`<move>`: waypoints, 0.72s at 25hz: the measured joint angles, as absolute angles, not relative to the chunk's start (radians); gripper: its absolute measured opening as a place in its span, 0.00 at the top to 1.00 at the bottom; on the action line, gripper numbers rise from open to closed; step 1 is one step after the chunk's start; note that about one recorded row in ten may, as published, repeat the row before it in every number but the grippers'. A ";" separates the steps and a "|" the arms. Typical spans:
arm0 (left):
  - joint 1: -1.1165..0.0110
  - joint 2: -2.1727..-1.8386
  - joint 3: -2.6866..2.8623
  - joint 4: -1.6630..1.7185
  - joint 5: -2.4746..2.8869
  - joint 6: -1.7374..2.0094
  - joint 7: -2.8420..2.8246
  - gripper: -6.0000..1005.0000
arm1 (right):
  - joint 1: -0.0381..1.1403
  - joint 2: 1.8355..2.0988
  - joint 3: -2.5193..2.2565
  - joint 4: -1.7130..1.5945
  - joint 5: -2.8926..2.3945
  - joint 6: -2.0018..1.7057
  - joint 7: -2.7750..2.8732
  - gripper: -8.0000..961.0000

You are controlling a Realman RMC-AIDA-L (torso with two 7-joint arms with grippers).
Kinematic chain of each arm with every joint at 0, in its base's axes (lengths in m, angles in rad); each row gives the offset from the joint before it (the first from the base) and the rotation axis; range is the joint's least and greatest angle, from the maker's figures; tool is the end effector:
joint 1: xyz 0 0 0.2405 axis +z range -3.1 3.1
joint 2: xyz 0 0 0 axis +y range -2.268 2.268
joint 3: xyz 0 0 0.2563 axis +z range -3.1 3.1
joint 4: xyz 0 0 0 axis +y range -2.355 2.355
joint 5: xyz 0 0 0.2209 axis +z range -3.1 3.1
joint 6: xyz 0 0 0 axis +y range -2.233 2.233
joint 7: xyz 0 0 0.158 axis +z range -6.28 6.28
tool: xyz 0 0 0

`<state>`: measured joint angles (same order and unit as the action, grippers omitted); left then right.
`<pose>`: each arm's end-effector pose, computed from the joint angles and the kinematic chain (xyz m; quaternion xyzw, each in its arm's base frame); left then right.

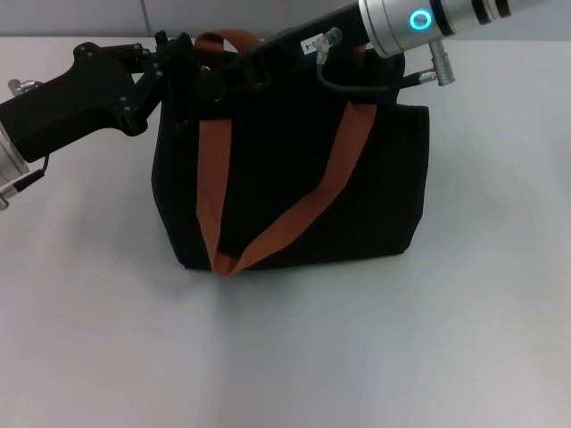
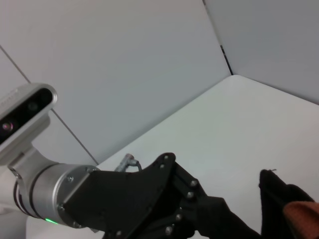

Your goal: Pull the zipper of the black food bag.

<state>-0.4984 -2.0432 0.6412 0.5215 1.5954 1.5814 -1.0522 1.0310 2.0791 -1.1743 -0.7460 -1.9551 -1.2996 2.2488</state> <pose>-0.2560 0.3555 0.0279 -0.8734 -0.1169 -0.3908 0.2661 0.0450 0.4265 -0.0648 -0.9490 0.2843 0.1349 0.0183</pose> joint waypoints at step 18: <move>-0.489 -2.042 0.636 0.522 1.595 1.581 -1.051 0.93 | 1.036 2.078 -1.174 -0.762 -1.960 -1.314 2.249 0.94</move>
<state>-0.4893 -2.0418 0.6365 0.5217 1.5951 1.5814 -1.0514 1.0358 2.0784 -1.1743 -0.7624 -1.9596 -1.3144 2.2494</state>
